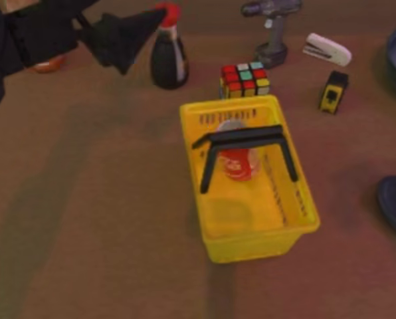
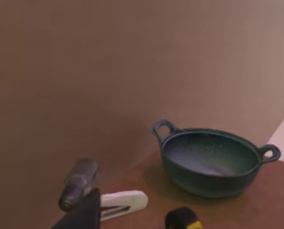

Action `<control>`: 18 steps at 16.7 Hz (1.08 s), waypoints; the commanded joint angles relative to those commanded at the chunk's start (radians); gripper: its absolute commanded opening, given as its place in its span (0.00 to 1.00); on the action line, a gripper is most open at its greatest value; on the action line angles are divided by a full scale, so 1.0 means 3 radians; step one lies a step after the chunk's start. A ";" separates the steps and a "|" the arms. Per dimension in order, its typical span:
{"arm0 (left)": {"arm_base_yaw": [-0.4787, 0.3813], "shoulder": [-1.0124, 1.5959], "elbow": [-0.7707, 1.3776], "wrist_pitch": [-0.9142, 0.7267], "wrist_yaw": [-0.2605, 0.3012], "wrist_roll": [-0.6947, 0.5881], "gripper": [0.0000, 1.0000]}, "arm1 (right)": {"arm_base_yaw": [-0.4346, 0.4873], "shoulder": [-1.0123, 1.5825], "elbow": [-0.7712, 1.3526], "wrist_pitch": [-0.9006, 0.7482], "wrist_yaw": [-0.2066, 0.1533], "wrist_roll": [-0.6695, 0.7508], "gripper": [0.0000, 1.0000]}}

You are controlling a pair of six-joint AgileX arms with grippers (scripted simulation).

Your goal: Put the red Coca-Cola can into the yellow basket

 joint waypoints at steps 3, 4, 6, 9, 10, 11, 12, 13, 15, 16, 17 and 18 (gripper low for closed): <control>0.0160 -0.1124 -0.0592 -0.0492 -0.0588 -0.0055 1.00 | 0.0293 0.1108 0.1035 -0.0695 0.0006 -0.0492 1.00; 0.0210 -0.1516 -0.0803 -0.0661 -0.0787 -0.0065 1.00 | 0.0396 0.1490 0.1391 -0.0936 0.0007 -0.0663 1.00; 0.0306 -0.2311 -0.1232 -0.0996 -0.1181 -0.0069 1.00 | 0.0591 0.2218 0.2068 -0.1393 0.0009 -0.0988 1.00; 0.0430 -0.3467 -0.1858 -0.1463 -0.1730 -0.0038 1.00 | 0.0867 0.3241 0.3022 -0.2029 0.0011 -0.1444 1.00; 0.0465 -0.3823 -0.2055 -0.1605 -0.1898 -0.0019 1.00 | 0.0952 0.3554 0.3319 -0.2222 0.0012 -0.1585 1.00; 0.0497 -0.4153 -0.2244 -0.1738 -0.2058 0.0003 1.00 | 0.1027 0.3828 0.3580 -0.2389 0.0014 -0.1707 1.00; 0.0526 -0.4452 -0.2425 -0.1863 -0.2210 0.0027 1.00 | 0.1101 0.4098 0.3840 -0.2552 0.0015 -0.1828 1.00; 0.0551 -0.4716 -0.2595 -0.1979 -0.2352 0.0053 1.00 | 0.1165 0.4326 0.4064 -0.2690 0.0016 -0.1931 1.00; 0.0590 -0.5144 -0.2887 -0.2172 -0.2596 0.0104 1.00 | 0.1280 0.4726 0.4468 -0.2933 0.0019 -0.2117 1.00; 0.0604 -0.5301 -0.3002 -0.2246 -0.2692 0.0127 1.00 | 0.1322 0.4863 0.4611 -0.3018 0.0020 -0.2184 1.00; 0.0614 -0.5423 -0.3094 -0.2304 -0.2769 0.0147 1.00 | 0.1358 0.4977 0.4730 -0.3090 0.0021 -0.2241 1.00; 0.0621 -0.5510 -0.3161 -0.2346 -0.2825 0.0163 1.00 | 0.1384 0.5057 0.4814 -0.3141 0.0023 -0.2282 1.00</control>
